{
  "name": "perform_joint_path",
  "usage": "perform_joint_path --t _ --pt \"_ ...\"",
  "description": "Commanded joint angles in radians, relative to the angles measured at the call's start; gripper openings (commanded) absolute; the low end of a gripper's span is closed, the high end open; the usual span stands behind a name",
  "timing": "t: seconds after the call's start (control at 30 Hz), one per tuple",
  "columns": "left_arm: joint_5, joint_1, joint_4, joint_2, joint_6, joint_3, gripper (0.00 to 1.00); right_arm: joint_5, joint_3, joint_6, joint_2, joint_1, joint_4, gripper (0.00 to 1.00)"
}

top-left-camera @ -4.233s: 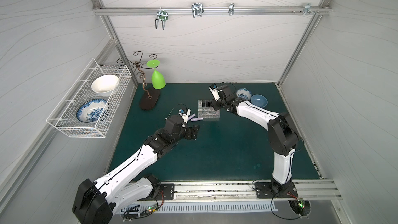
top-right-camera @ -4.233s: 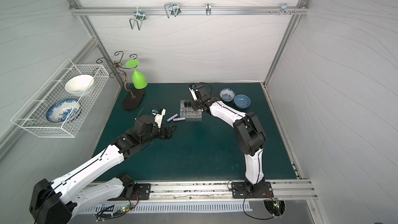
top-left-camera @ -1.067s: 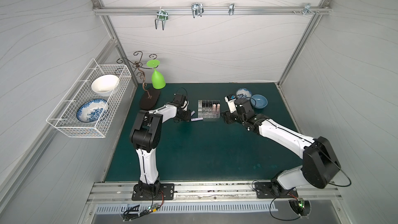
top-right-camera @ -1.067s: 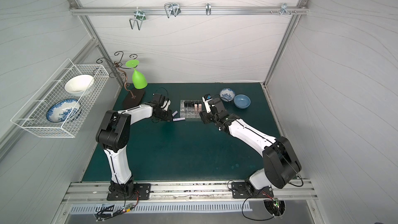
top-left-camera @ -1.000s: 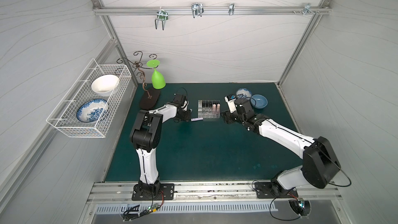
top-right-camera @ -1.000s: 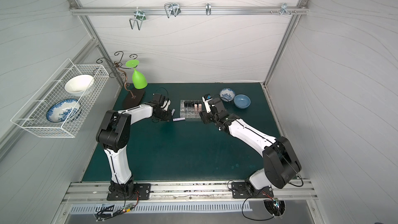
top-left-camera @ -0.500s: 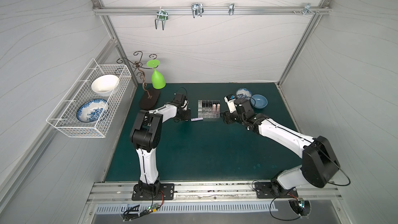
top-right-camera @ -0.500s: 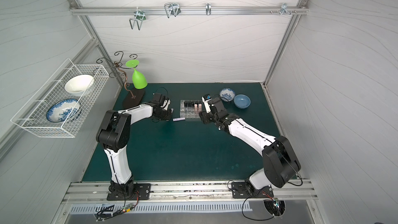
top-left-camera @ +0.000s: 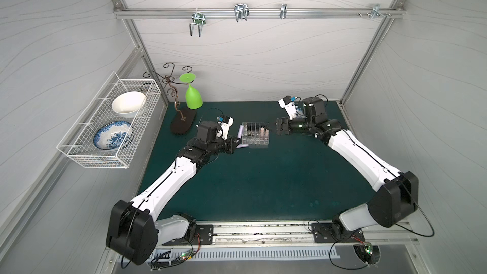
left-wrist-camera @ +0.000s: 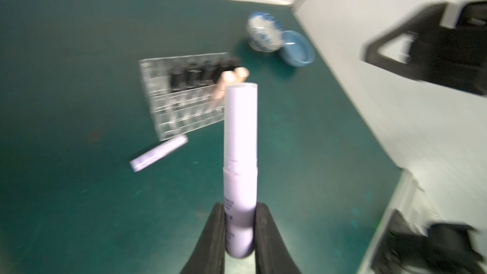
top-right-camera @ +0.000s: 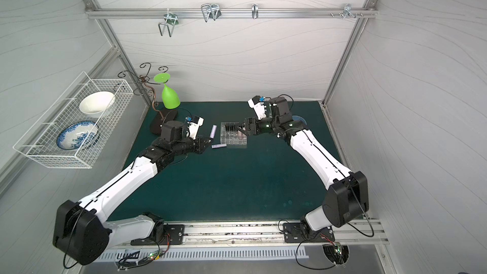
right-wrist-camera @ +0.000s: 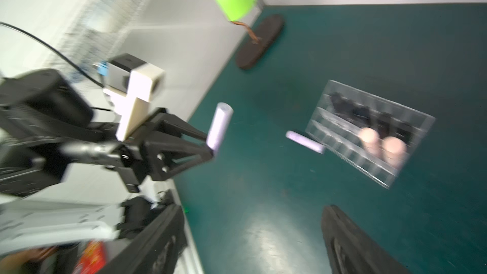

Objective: Arrange the lipsticks in the organizer
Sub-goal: Pick up the lipstick at the center of the board.

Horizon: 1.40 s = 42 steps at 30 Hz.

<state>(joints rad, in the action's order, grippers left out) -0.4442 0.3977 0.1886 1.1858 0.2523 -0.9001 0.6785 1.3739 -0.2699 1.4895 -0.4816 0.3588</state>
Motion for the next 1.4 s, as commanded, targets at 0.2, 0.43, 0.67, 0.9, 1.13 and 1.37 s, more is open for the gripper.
perform_joint_path --t 0.2,0.43,0.67,0.9,1.13,1.37 --pt "-0.180 0.096 -0.053 -0.064 0.039 -0.011 0.16 0.274 0.155 0.018 0.136 -0.032 0.161 0.78" --pt "-0.166 0.112 0.011 -0.091 0.015 -0.043 0.16 0.300 0.180 0.041 0.171 -0.071 0.193 0.65" --pt "-0.174 0.113 0.009 -0.096 0.015 -0.045 0.16 0.371 0.184 0.016 0.185 -0.075 0.166 0.48" --pt "-0.179 0.113 0.006 -0.103 0.021 -0.045 0.16 0.407 0.185 0.004 0.200 -0.082 0.154 0.38" --pt "-0.172 0.113 0.011 -0.097 0.015 -0.043 0.16 0.405 0.190 0.014 0.215 -0.094 0.171 0.36" --pt "-0.163 0.113 0.015 -0.103 0.011 -0.041 0.19 0.382 0.191 0.024 0.217 -0.095 0.183 0.24"
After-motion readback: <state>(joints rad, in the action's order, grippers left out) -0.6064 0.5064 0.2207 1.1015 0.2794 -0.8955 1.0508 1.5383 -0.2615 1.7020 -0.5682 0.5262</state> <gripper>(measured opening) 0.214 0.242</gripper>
